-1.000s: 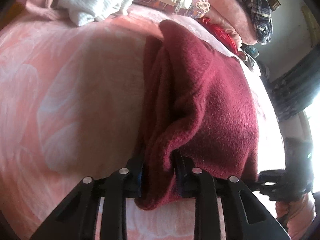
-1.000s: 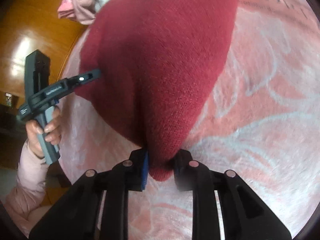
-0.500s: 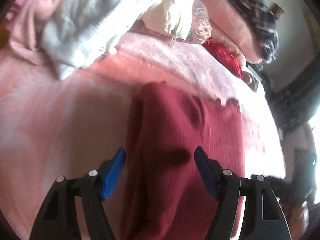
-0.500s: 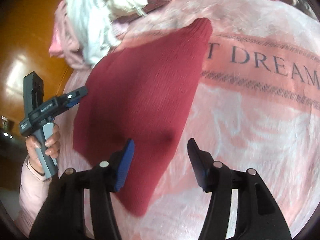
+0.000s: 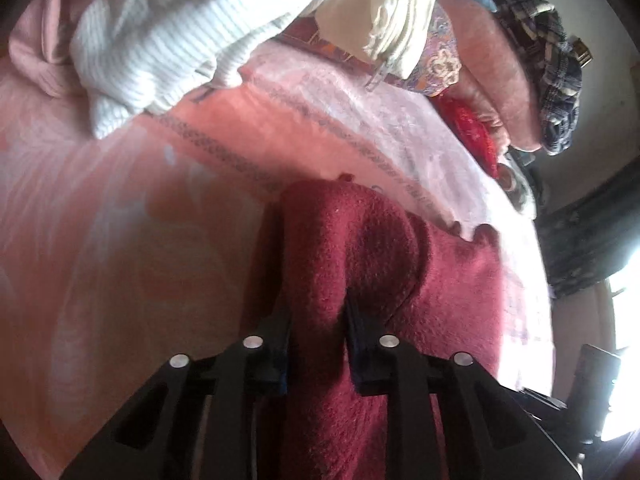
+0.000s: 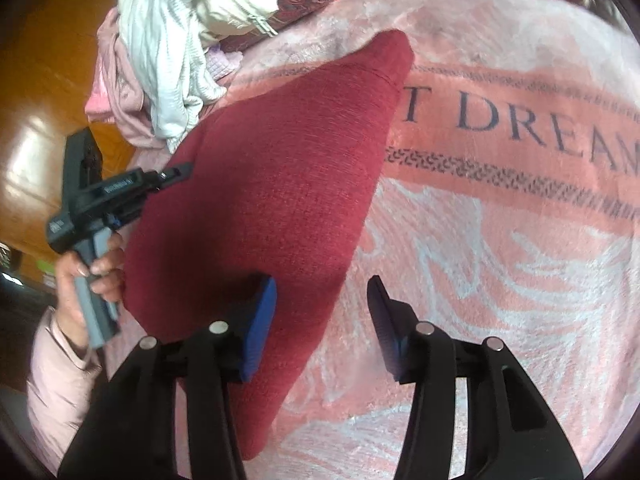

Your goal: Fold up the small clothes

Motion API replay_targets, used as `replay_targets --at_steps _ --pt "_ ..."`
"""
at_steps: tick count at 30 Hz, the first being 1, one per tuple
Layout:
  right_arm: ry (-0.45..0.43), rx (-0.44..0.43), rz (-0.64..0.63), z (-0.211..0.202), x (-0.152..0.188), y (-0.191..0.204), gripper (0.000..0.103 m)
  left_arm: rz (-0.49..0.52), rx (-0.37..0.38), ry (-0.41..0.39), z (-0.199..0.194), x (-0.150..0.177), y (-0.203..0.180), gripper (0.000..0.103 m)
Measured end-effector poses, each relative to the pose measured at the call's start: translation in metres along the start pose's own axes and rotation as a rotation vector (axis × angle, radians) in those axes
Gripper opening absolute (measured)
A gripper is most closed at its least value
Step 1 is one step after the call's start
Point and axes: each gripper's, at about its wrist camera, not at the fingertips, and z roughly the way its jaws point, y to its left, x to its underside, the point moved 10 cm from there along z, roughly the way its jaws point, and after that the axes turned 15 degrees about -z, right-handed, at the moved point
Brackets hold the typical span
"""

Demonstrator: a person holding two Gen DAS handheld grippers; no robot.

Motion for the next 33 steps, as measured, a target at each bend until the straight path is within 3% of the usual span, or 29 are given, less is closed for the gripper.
replay_targets --at_steps 2,5,6,11,15,19,26,33 --pt "-0.003 -0.010 0.009 0.000 -0.001 0.000 0.049 0.000 0.007 0.029 -0.010 0.004 0.001 0.039" --pt "-0.012 -0.052 0.039 -0.001 -0.004 0.002 0.053 0.047 0.051 0.073 -0.024 0.017 -0.002 0.074" --pt "-0.009 -0.056 0.038 -0.001 -0.004 0.003 0.054 0.068 0.063 0.087 -0.028 0.022 0.000 0.079" --pt "0.012 -0.059 0.023 0.006 -0.007 0.012 0.056 0.093 0.061 0.159 -0.019 0.033 0.014 0.081" --pt "0.023 -0.050 0.038 0.014 -0.010 0.013 0.061 0.078 0.124 0.230 -0.004 0.038 0.013 0.081" --pt "0.026 -0.048 0.067 0.017 -0.011 0.007 0.067 0.090 0.111 0.252 0.010 0.043 0.011 0.086" --pt "0.036 -0.035 0.065 0.013 -0.006 0.005 0.068 0.120 0.109 0.266 0.013 0.050 0.004 0.085" --pt "0.053 -0.145 0.169 0.036 -0.003 0.003 0.071 0.162 0.096 0.256 0.019 0.054 -0.004 0.079"
